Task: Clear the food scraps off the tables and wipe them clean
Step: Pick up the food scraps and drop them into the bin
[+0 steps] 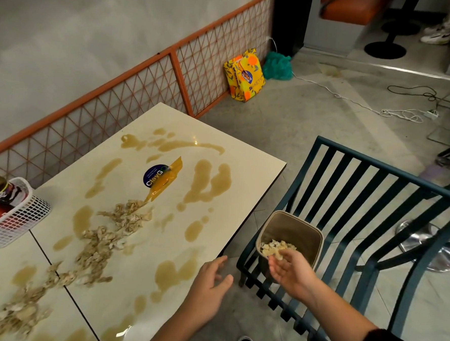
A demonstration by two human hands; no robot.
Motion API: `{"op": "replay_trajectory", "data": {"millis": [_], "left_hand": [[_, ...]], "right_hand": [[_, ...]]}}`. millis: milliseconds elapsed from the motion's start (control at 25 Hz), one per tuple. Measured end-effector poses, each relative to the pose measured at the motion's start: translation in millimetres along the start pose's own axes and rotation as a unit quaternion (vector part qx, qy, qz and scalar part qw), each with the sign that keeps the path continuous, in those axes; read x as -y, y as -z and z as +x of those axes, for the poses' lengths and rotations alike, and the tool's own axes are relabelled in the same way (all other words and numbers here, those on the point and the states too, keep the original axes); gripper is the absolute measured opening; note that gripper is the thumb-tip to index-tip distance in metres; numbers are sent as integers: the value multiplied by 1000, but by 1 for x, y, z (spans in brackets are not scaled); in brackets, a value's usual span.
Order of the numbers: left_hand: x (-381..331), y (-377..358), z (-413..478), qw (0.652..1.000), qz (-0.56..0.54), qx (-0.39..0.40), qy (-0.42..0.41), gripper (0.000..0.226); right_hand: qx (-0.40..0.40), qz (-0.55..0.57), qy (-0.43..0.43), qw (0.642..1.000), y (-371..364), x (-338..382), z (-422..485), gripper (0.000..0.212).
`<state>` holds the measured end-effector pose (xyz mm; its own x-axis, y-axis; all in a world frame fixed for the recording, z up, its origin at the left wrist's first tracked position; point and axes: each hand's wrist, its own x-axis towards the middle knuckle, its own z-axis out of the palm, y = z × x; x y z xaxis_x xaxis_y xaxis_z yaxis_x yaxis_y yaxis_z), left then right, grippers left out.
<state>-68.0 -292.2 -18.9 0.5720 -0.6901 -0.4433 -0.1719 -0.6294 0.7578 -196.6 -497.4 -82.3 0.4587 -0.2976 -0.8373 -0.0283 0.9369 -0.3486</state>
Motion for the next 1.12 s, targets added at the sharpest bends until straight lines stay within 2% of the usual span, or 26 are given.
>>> {"op": "replay_trajectory", "data": {"millis": [120,240,360,520,600,760,920,1120], "left_hand": [[13,16,-3,998,-56,-22,29,18],[29,34,-10,992,-106,-38,64,16],[47,63,-18,979,-143,-89,110,19],[73,106,-36,964,-176,-151,128,21],[91,130,-52,953,-196,-184,136,21],[142,172,-87,923,-243,-240,176,21],[199,208,-124,894,-278,-281,210,21],[263,236,-162,872,-304,-299,239,20]], "right_hand": [[-38,-4,-21,999,14,21,16,38],[-58,-76,-58,994,16,19,26,42],[-54,-196,-51,978,-2,0,20,32],[-19,-376,24,926,-57,-34,7,20],[8,-476,98,874,-98,-56,8,20],[73,-668,210,710,-182,-102,12,17],[135,-777,246,564,-260,-155,26,26],[123,-880,258,379,-334,-190,74,39]]}}
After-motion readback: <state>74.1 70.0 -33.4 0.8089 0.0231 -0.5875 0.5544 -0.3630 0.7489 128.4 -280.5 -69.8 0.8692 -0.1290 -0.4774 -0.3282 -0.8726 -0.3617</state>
